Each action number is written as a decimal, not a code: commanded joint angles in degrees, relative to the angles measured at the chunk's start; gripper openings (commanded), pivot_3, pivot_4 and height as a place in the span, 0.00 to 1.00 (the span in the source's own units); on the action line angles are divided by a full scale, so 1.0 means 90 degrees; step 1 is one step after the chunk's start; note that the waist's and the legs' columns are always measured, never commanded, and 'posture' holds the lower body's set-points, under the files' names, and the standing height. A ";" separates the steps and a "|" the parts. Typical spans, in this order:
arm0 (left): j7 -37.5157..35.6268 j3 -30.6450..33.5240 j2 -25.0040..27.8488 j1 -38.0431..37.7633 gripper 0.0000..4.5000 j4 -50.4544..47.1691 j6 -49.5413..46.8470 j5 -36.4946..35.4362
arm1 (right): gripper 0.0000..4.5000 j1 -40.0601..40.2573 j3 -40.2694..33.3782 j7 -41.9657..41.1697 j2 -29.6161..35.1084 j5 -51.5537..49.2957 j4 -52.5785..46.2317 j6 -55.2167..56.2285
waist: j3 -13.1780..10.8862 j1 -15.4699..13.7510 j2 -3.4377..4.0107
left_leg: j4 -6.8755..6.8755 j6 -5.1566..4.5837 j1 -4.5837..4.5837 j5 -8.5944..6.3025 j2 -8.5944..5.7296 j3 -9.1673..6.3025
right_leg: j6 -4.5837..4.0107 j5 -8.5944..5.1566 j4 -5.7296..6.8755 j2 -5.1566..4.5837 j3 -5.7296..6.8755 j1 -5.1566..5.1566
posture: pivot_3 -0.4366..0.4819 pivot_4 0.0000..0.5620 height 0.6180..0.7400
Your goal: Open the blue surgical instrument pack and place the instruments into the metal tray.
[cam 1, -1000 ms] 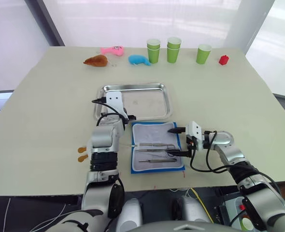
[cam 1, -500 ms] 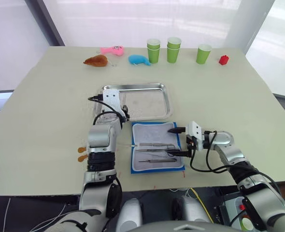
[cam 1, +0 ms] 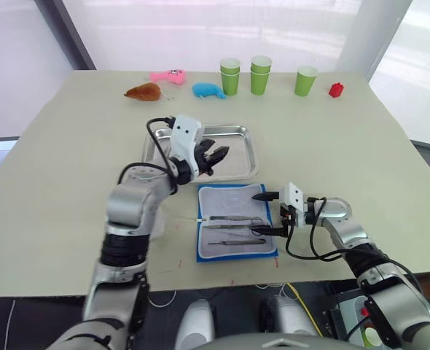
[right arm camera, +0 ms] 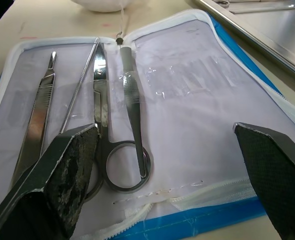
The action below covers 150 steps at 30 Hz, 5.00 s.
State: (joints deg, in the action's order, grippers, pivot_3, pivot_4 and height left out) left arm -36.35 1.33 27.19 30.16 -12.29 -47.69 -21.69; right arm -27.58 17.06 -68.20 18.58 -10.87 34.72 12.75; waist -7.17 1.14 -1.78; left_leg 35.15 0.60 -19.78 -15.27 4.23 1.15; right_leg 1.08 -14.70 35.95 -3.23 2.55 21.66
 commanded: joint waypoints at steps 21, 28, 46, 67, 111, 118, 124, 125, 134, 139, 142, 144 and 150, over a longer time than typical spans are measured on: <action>-0.5912 0.1059 0.3172 -0.1573 0.79 0.0484 0.3815 -0.1164 | 1.00 0.0480 0.0477 -0.0094 0.0202 0.0856 0.1296 -0.0342 | -0.0008 -0.0018 0.0007 | -0.0004 0.0007 -0.0008 -0.0005 0.0014 -0.0006 | 0.0000 -0.0002 -0.0006 -0.0087 -0.0021 0.0031 | 0.48 0.27 1.00; -0.6238 0.0815 0.3642 -0.1791 0.99 0.0508 0.4162 -0.1715 | 1.00 0.0441 0.0432 -0.0299 0.0254 0.0815 0.1360 -0.0165 | -0.0008 -0.0024 0.0007 | -0.0013 0.0006 -0.0021 -0.0006 0.0016 0.0008 | 0.0000 -0.0002 -0.0007 -0.0096 -0.0024 0.0051 | 0.48 0.27 1.00; -0.6213 0.0395 0.3394 -0.1759 0.99 0.0547 0.4622 -0.1453 | 1.00 0.0397 0.0192 -0.1026 0.0340 0.0694 0.1403 0.0155 | -0.0009 -0.0065 0.0004 | -0.0002 -0.0001 -0.0096 -0.0002 -0.0011 0.0021 | -0.0018 0.0010 -0.0016 -0.0064 0.0001 0.0107 | 0.48 0.27 1.00; -0.5767 -0.0886 0.2028 -0.0456 0.88 0.2030 0.5183 0.0007 | 1.00 0.0242 0.0105 -0.0931 0.0257 0.0702 0.1649 0.0294 | -0.0006 -0.0119 -0.0004 | 0.0031 -0.0004 -0.0104 -0.0001 -0.0008 0.0031 | -0.0013 0.0009 -0.0008 -0.0015 -0.0016 0.0093 | 0.48 0.27 1.00; -0.5658 -0.1931 0.0682 0.0419 0.01 0.5088 0.7327 0.1855 | 1.00 0.0277 0.0077 -0.0911 0.0218 0.0666 0.1632 0.0305 | 0.0017 -0.0175 0.0026 | 0.0101 -0.0008 -0.0091 -0.0002 -0.0003 -0.0002 | -0.0028 0.0013 0.0050 0.0046 -0.0070 0.0053 | 0.48 0.27 1.00; -0.5544 -0.1871 0.1043 0.0504 0.01 0.4093 0.6587 0.1842 | 1.00 0.0266 0.0094 -0.0930 0.0196 0.0675 0.1652 0.0277 | 0.0017 -0.0159 0.0024 | 0.0105 -0.0008 -0.0095 -0.0002 -0.0002 -0.0001 | -0.0029 0.0014 0.0051 0.0050 -0.0074 0.0055 | 0.48 0.27 1.00; -0.5582 -0.1801 0.1306 0.0580 0.01 0.3440 0.5872 0.1719 | 1.00 0.0260 0.0093 -0.0939 0.0175 0.0675 0.1664 0.0284 | 0.0014 -0.0156 0.0027 | 0.0105 -0.0008 -0.0096 -0.0002 -0.0002 0.0000 | -0.0028 0.0013 0.0051 0.0051 -0.0076 0.0055 | 0.48 0.27 1.00; -0.5609 -0.1797 0.1358 0.0601 0.01 0.3378 0.5813 0.1713 | 1.00 0.0256 0.0095 -0.0939 0.0168 0.0677 0.1670 0.0288 | 0.0013 -0.0157 0.0025 | 0.0105 -0.0008 -0.0095 -0.0002 -0.0002 0.0000 | -0.0028 0.0013 0.0051 0.0051 -0.0076 0.0055 | 0.48 0.27 1.00; -0.5852 -0.1719 0.1850 0.0488 0.01 0.2889 0.5497 0.1597 | 1.00 0.0253 0.0097 -0.0937 0.0160 0.0687 0.1678 0.0290 | 0.0011 -0.0154 0.0022 | 0.0106 -0.0008 -0.0097 -0.0002 -0.0002 0.0002 | -0.0028 0.0013 0.0051 0.0051 -0.0079 0.0057 | 0.48 0.27 1.00; -0.5922 -0.1599 0.2171 0.0329 0.01 0.2689 0.5434 0.1483 | 1.00 0.0287 0.0100 -0.0942 0.0164 0.0683 0.1652 0.0286 | 0.0011 -0.0153 0.0022 | 0.0106 -0.0008 -0.0096 -0.0003 -0.0002 0.0002 | -0.0028 0.0012 0.0051 0.0051 -0.0080 0.0057 | 0.48 0.27 1.00; -0.5951 -0.1511 0.2359 0.0238 0.01 0.2562 0.5370 0.1409 | 1.00 0.0297 0.0101 -0.0949 0.0166 0.0681 0.1651 0.0286 | 0.0011 -0.0158 0.0022 | 0.0106 -0.0008 -0.0096 -0.0003 -0.0002 0.0002 | -0.0028 0.0012 0.0052 0.0051 -0.0080 0.0057 | 0.48 0.27 1.00; -0.5971 -0.1466 0.2462 0.0192 0.01 0.2492 0.5329 0.1360 | 1.00 0.0297 0.0103 -0.0952 0.0165 0.0682 0.1653 0.0288 | 0.0011 -0.0160 0.0022 | 0.0106 -0.0008 -0.0096 -0.0003 -0.0002 0.0002 | -0.0027 0.0012 0.0052 0.0051 -0.0080 0.0058 | 0.48 0.27 1.00; -0.6034 -0.1356 0.2789 0.0022 0.01 0.2265 0.5241 0.1248 | 1.00 0.0264 0.0102 -0.0962 0.0161 0.0687 0.1685 0.0297 | 0.0011 -0.0158 0.0022 | 0.0106 -0.0008 -0.0096 -0.0003 -0.0002 0.0003 | -0.0027 0.0012 0.0052 0.0051 -0.0082 0.0058 | 0.48 0.27 1.00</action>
State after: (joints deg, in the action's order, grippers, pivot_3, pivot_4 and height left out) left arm -88.60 -12.71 51.43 30.26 10.91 -0.70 -8.29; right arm -30.26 14.20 -77.00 19.00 -10.97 41.36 18.12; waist -7.08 -0.29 -1.58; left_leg 36.11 0.52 -20.64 -15.30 4.22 1.18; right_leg 0.84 -14.60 36.42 -2.78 1.82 22.18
